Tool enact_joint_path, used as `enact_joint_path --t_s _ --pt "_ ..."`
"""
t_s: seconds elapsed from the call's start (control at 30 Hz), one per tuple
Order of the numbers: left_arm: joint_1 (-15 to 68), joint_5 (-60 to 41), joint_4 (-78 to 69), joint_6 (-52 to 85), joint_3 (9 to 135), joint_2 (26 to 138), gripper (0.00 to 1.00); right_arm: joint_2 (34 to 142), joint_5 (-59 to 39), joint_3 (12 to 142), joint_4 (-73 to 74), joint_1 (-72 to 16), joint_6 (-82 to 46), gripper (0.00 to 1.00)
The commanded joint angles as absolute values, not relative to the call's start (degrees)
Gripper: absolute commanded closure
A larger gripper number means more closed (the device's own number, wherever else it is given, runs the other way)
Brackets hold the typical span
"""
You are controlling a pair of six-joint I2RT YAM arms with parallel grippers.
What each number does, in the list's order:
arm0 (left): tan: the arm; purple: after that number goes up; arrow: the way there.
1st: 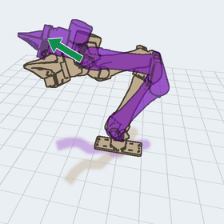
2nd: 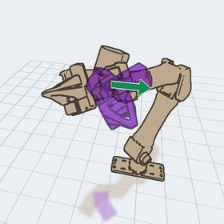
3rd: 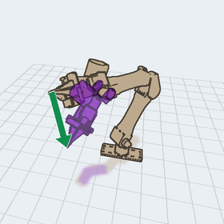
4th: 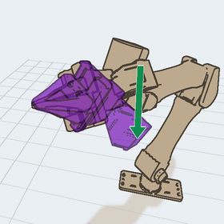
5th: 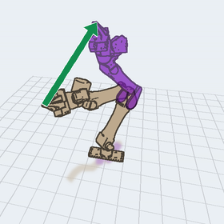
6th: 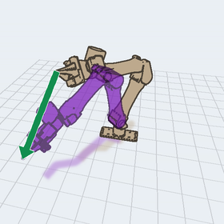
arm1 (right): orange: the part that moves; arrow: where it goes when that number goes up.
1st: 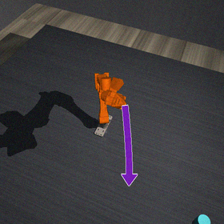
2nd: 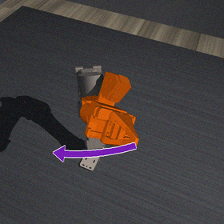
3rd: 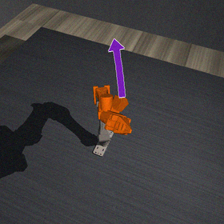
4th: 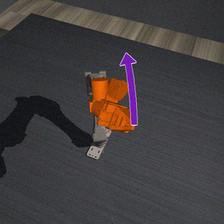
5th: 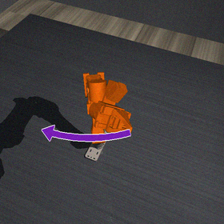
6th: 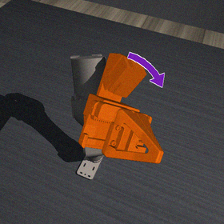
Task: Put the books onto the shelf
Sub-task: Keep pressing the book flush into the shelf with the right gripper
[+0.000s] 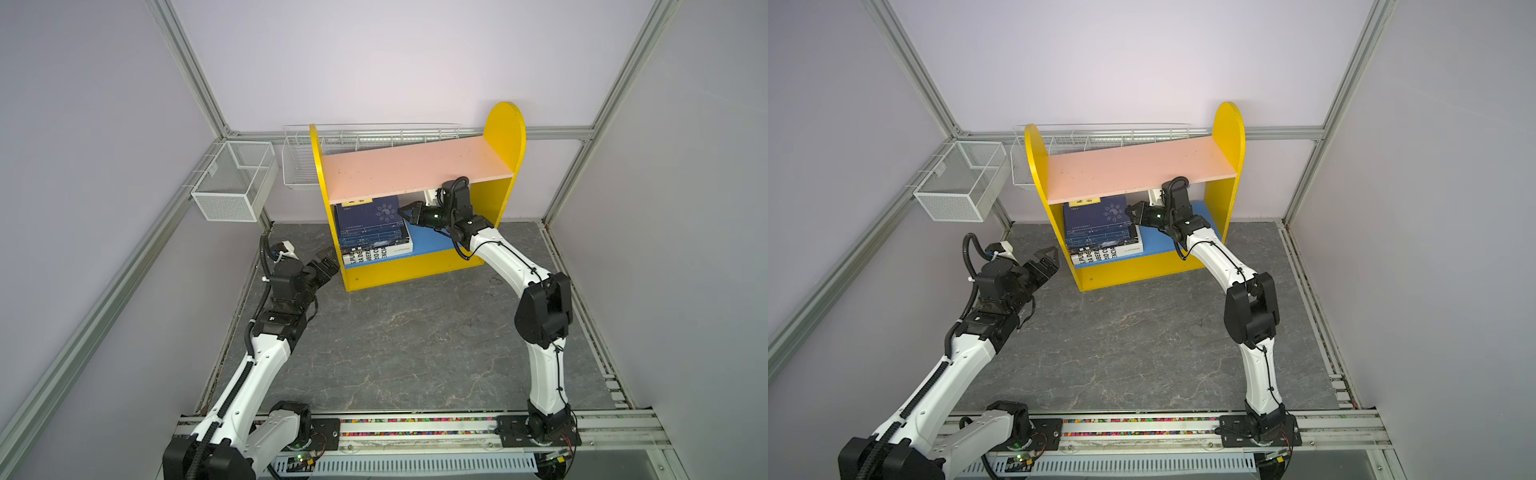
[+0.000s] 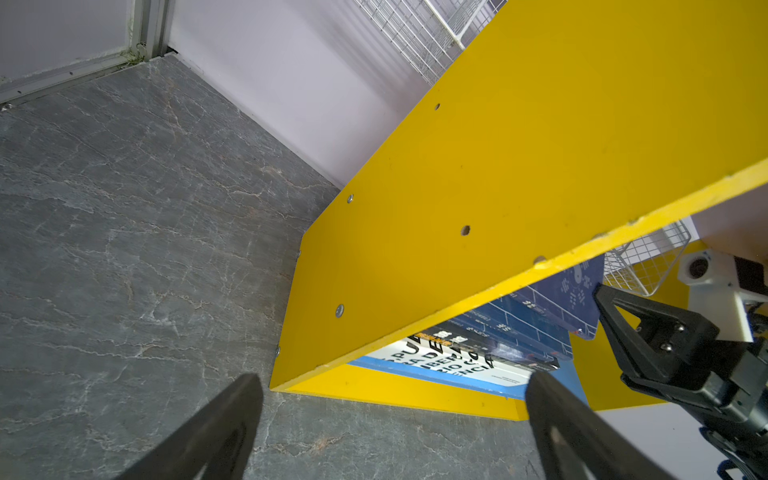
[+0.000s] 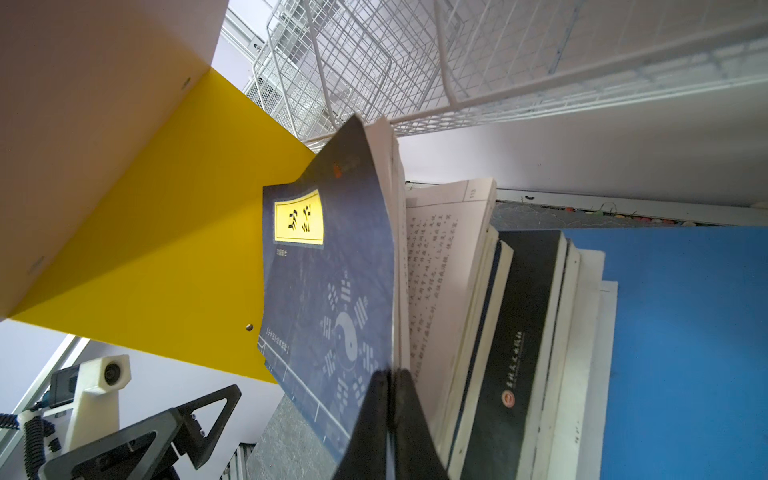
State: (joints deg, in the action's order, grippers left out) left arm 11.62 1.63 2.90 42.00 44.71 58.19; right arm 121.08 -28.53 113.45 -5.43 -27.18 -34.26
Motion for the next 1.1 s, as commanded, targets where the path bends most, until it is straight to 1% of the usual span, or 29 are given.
enact_joint_path --t_s 0.0,0.37,1.07 --pt "11.2 2.1 1.8 42.5 44.1 58.1 0.01 120.5 -30.6 114.1 -2.1 -28.3 -33.3 0.93" --pt "11.0 2.0 1.7 42.8 43.8 57.7 0.01 118.9 -32.7 112.2 -2.5 -28.2 -31.3 0.93" --pt "10.9 1.4 0.9 43.6 43.2 58.0 0.01 117.7 -31.8 110.7 -3.0 -26.0 -31.1 0.93"
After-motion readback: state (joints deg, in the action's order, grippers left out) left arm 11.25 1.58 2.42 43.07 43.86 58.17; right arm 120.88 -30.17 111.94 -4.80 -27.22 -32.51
